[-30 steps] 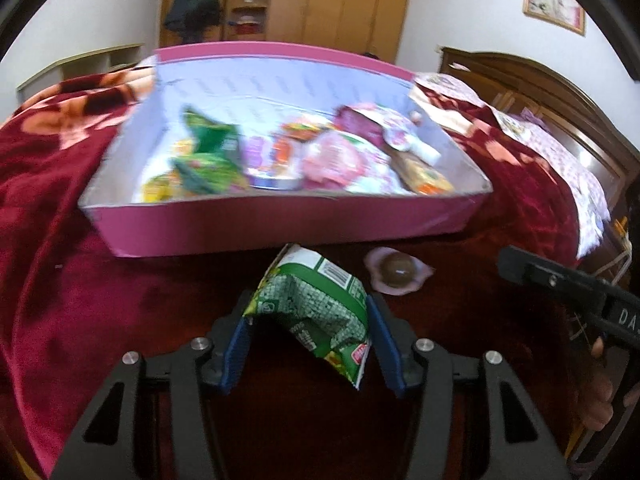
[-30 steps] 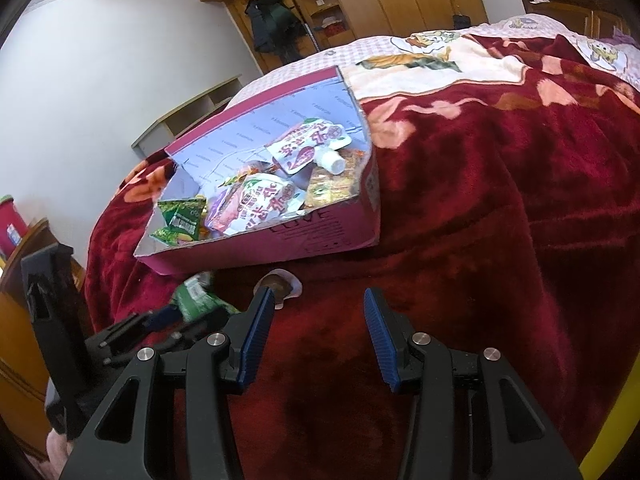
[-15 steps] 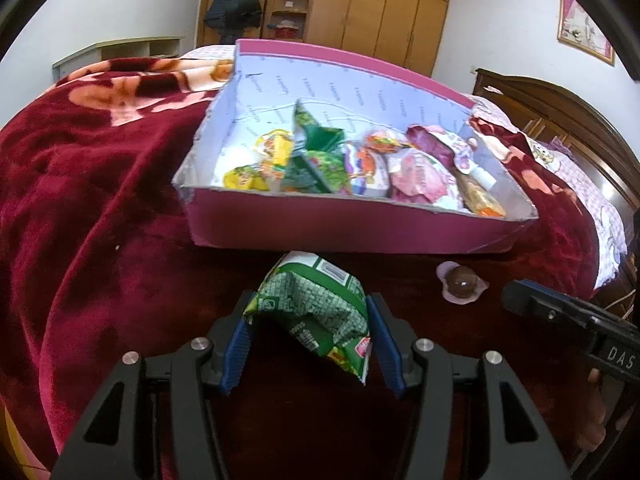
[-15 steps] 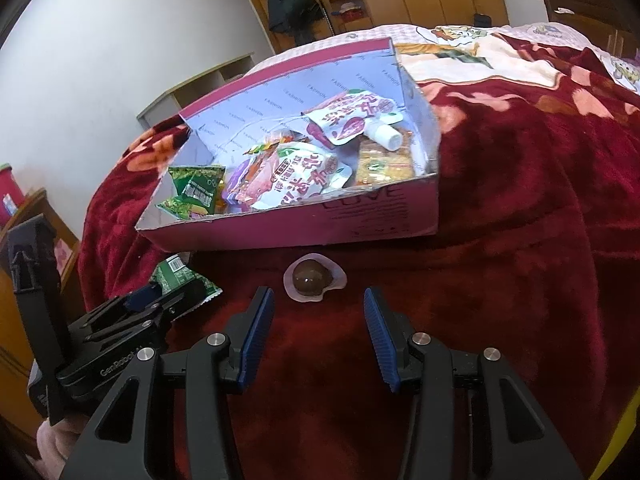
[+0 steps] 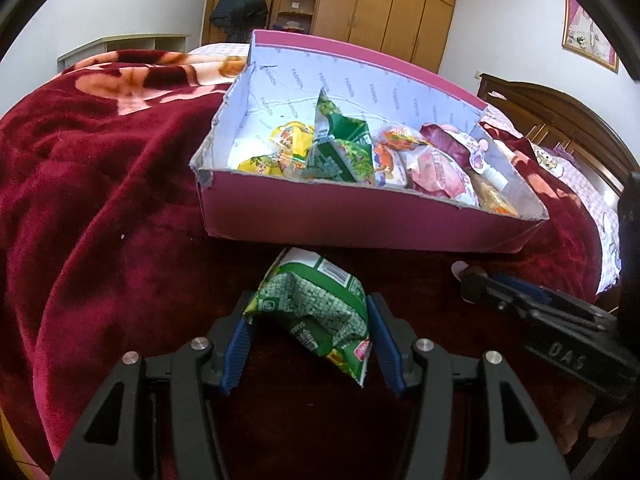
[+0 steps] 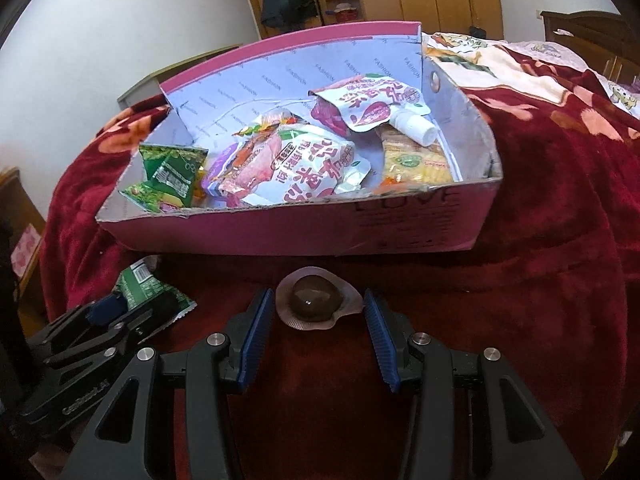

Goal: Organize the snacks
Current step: 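Grasp the brown egg-shaped snack with the right tool while the left tool holds the bag, then carry the green bag and brown egg snack into the pink box with both tools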

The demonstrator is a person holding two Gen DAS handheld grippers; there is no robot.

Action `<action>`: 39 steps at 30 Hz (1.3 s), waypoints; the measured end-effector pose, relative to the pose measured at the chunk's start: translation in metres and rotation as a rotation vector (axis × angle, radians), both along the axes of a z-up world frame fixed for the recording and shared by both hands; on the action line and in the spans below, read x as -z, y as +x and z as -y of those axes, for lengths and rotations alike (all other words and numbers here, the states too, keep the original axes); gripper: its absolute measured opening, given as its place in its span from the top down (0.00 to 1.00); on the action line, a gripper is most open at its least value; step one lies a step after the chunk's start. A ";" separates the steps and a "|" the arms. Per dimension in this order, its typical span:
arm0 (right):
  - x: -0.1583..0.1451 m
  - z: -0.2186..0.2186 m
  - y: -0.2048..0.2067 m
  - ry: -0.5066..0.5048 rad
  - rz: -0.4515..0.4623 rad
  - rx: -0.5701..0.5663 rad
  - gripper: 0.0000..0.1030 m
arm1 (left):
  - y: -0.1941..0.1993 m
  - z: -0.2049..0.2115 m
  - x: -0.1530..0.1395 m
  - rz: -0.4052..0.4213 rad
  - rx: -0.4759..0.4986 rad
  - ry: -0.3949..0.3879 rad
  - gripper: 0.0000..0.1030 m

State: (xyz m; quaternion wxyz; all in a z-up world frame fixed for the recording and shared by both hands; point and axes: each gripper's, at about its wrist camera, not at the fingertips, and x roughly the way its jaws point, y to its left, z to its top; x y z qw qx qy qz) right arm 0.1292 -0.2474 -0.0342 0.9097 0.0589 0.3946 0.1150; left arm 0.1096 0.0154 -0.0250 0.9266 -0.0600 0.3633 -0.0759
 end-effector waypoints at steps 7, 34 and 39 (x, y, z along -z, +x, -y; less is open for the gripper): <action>0.008 -0.006 0.001 -0.033 0.016 0.013 0.53 | 0.001 -0.001 0.002 0.000 0.002 -0.006 0.44; 0.002 0.003 -0.032 0.031 0.090 0.020 0.75 | -0.013 0.015 -0.005 0.041 0.015 0.082 0.44; 0.000 0.006 -0.040 0.046 0.090 0.017 0.75 | -0.021 0.021 -0.011 0.052 0.041 0.075 0.45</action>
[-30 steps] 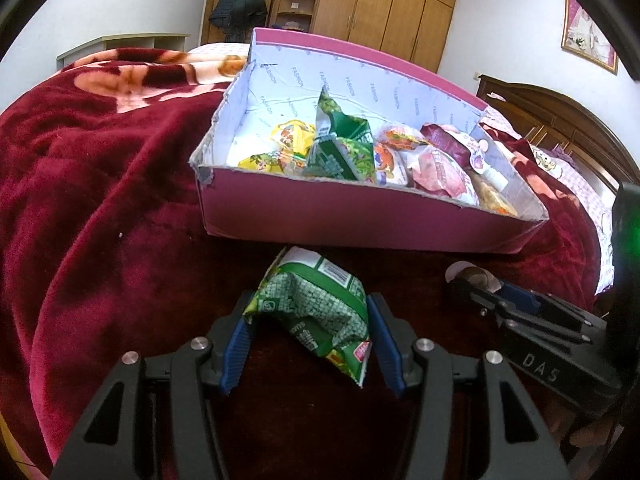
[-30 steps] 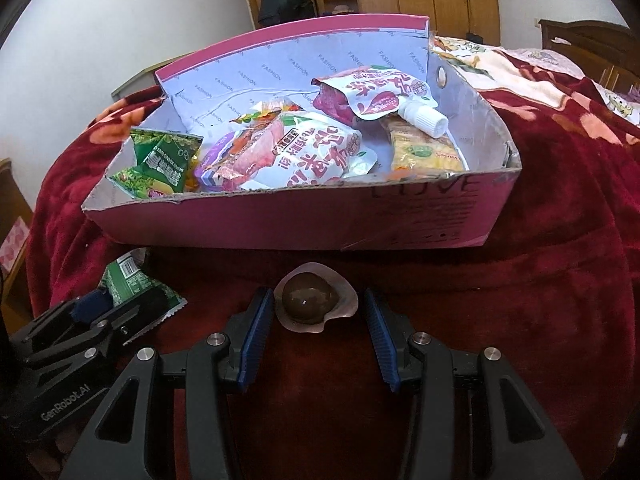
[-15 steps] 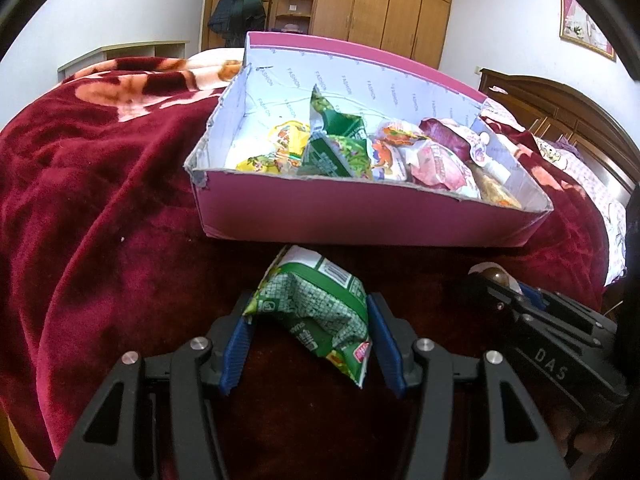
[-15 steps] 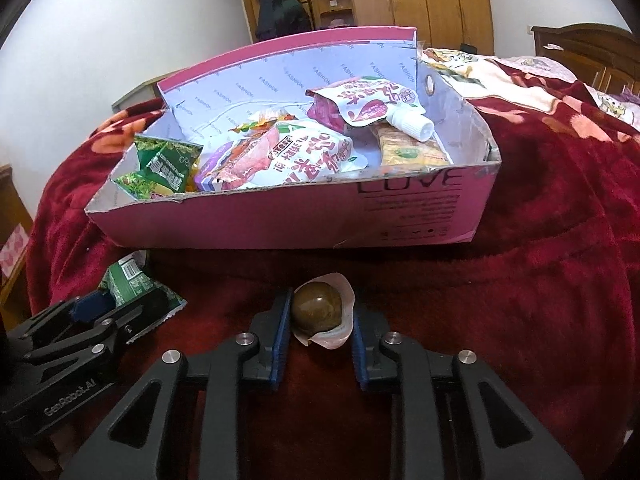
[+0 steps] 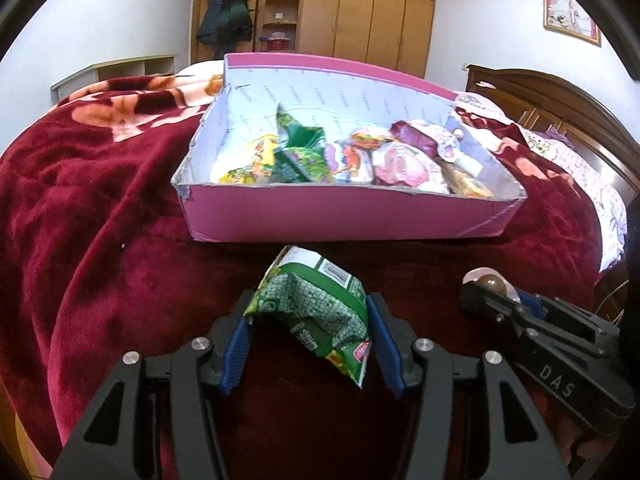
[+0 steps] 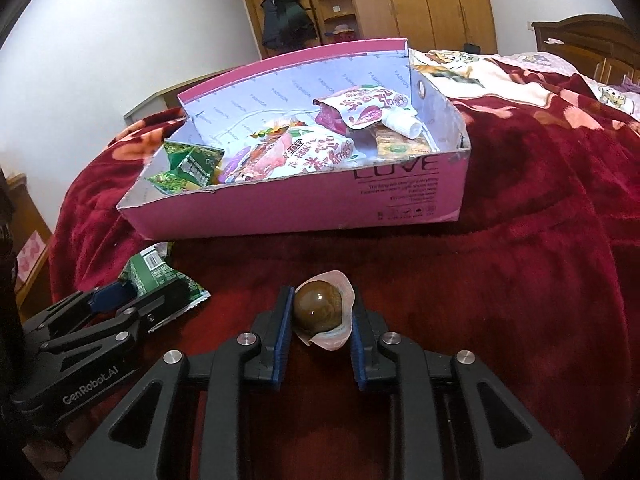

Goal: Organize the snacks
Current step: 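Carry the green bag and brown egg snack into the pink box with both tools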

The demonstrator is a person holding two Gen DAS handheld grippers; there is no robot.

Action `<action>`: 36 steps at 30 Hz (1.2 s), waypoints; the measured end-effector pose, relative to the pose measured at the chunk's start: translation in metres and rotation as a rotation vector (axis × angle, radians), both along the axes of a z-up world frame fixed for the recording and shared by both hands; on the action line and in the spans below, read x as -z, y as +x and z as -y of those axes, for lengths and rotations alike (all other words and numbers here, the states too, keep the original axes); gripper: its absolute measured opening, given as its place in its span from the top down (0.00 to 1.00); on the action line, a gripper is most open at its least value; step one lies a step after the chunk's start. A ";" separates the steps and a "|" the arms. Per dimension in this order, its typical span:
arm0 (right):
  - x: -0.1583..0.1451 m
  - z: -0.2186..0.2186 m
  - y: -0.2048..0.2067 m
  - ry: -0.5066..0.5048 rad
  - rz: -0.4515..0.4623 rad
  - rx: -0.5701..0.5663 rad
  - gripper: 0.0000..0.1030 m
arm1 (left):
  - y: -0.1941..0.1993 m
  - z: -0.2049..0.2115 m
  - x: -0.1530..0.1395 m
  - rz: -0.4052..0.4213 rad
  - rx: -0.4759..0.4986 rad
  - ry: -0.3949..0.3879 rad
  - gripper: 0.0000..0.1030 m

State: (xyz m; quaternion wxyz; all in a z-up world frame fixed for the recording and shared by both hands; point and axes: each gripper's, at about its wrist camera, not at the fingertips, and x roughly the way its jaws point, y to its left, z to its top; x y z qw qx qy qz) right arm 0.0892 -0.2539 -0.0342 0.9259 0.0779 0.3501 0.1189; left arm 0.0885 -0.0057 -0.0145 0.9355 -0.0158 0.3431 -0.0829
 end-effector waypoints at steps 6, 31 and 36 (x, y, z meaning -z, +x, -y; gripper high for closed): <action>-0.007 0.002 -0.010 0.012 0.014 -0.011 0.75 | -0.008 0.005 -0.012 0.027 0.018 -0.009 0.45; -0.061 0.011 0.004 0.035 0.103 -0.057 0.75 | 0.032 0.015 -0.070 0.132 0.037 -0.023 0.45; -0.068 0.013 0.020 0.026 0.114 -0.049 0.75 | 0.055 0.017 -0.076 0.130 0.031 -0.035 0.45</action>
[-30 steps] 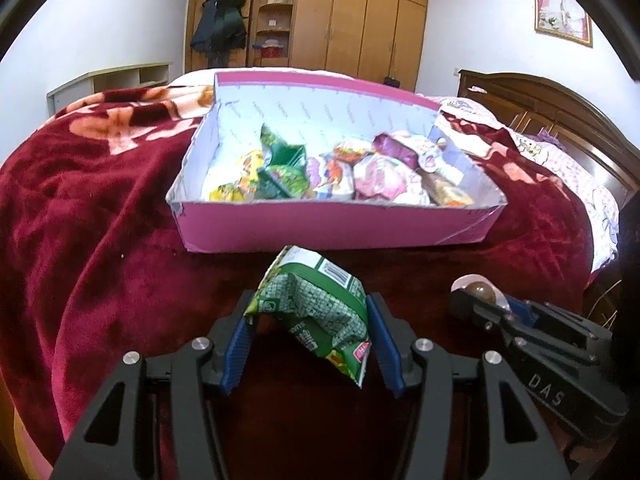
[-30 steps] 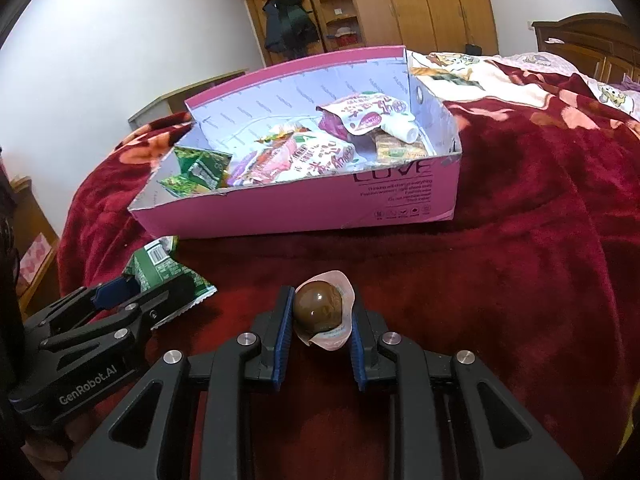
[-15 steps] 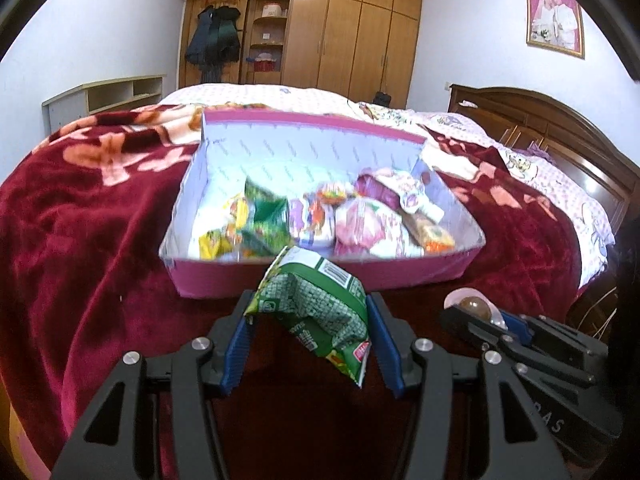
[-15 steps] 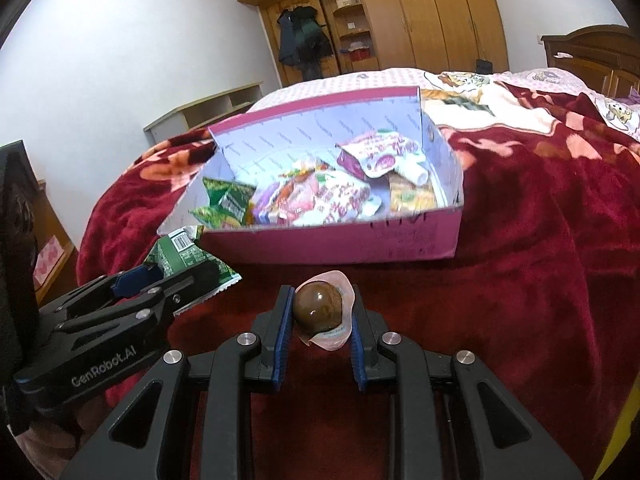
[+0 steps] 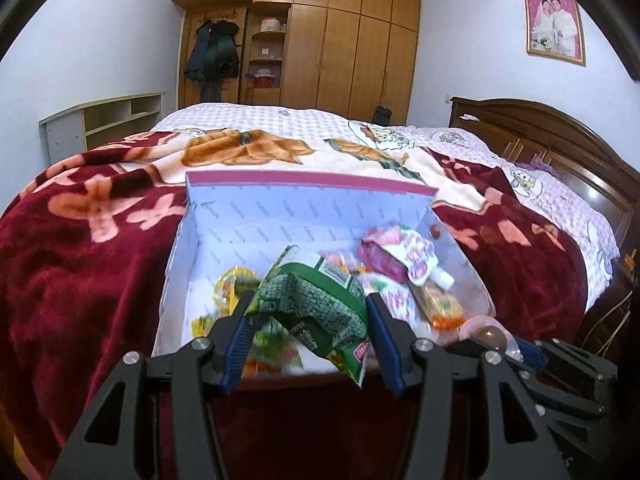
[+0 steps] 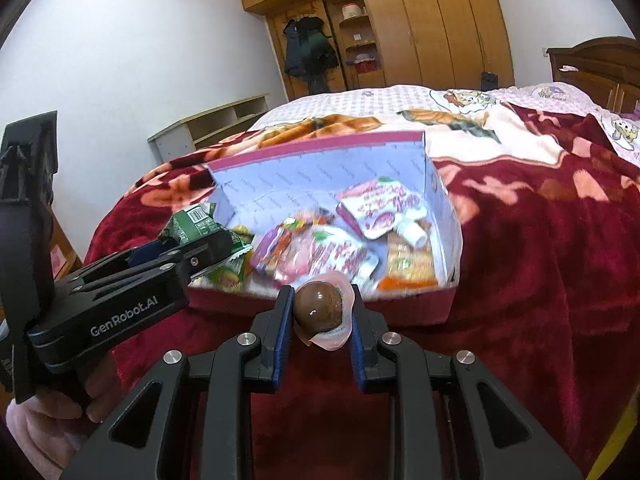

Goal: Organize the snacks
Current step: 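Carry the green bag and brown egg snack into the pink box with both tools, then open both tools to release the bag and egg snack in the box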

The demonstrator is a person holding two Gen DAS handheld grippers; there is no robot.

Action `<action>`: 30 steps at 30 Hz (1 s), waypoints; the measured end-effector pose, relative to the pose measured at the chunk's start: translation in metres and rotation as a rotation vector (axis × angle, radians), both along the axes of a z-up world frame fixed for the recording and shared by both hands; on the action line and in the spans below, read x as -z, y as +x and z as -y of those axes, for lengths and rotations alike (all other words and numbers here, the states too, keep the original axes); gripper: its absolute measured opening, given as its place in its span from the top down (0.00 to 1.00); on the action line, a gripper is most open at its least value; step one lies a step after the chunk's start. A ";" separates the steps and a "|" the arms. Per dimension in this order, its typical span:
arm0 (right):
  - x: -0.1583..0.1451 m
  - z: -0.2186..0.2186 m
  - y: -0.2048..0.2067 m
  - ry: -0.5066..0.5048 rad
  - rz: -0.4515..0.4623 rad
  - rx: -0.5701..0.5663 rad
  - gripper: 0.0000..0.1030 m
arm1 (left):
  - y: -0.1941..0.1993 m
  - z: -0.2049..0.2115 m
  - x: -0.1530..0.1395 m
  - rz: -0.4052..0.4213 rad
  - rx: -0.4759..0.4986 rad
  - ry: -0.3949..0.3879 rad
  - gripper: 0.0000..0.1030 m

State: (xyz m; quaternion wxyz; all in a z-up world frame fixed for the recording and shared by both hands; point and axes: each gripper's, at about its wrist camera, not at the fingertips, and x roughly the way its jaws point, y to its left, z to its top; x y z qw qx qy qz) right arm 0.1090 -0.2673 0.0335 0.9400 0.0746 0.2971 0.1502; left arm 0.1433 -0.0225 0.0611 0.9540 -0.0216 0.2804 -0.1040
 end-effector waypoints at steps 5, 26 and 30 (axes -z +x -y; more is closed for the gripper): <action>-0.003 0.002 0.020 -0.004 -0.003 0.013 0.75 | 0.024 0.001 0.000 -0.004 -0.016 0.008 0.45; 0.013 0.001 0.065 -0.025 -0.052 0.027 0.75 | 0.087 -0.001 0.021 -0.055 -0.069 0.049 0.44; 0.014 0.000 0.069 -0.034 -0.050 0.022 0.75 | 0.093 -0.003 0.024 -0.072 -0.075 0.039 0.43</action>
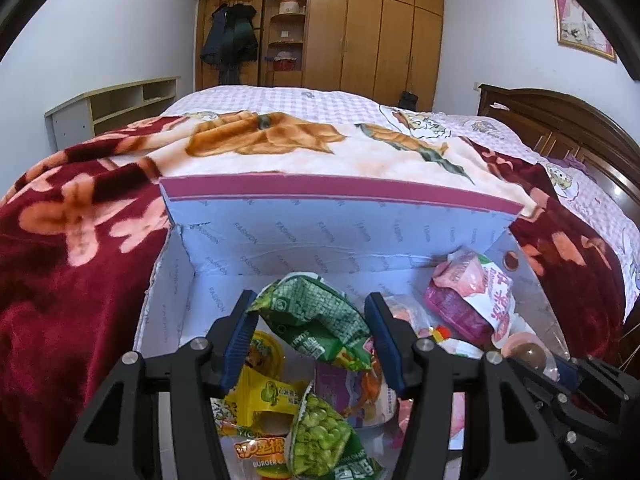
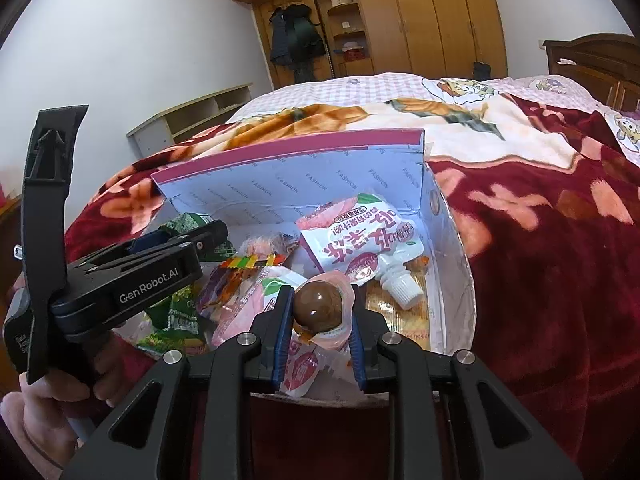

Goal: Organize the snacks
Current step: 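Open both tools to release the bag and egg snack in the box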

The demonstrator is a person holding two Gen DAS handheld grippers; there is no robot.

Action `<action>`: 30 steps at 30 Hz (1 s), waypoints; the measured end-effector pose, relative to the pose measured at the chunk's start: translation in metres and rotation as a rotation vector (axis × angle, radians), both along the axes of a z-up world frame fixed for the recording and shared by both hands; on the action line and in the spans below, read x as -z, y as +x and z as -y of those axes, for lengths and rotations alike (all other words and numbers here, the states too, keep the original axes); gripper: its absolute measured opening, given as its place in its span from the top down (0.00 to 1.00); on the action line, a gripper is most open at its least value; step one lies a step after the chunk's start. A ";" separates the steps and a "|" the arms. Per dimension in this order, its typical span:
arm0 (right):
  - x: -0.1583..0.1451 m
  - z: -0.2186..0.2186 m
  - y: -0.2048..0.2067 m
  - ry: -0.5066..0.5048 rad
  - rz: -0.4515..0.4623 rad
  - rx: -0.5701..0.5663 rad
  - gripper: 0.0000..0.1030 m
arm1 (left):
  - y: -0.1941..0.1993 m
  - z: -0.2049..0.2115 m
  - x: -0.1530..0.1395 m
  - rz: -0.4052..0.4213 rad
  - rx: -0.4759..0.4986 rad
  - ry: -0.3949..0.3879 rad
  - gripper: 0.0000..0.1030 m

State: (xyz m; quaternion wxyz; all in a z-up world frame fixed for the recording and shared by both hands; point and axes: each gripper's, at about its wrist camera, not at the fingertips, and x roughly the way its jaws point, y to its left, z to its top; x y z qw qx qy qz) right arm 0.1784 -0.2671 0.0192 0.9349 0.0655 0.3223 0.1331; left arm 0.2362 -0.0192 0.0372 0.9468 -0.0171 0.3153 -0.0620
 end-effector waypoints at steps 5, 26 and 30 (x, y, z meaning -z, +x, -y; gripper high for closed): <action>0.003 -0.002 0.004 0.004 -0.009 -0.008 0.74 | 0.004 -0.003 0.000 -0.010 -0.016 -0.003 0.35; -0.017 -0.002 -0.019 0.031 0.052 -0.015 0.47 | -0.045 0.001 -0.023 0.029 -0.010 0.004 0.30; -0.020 -0.003 -0.030 0.037 0.058 -0.016 0.46 | -0.059 0.000 -0.022 0.023 -0.021 0.003 0.29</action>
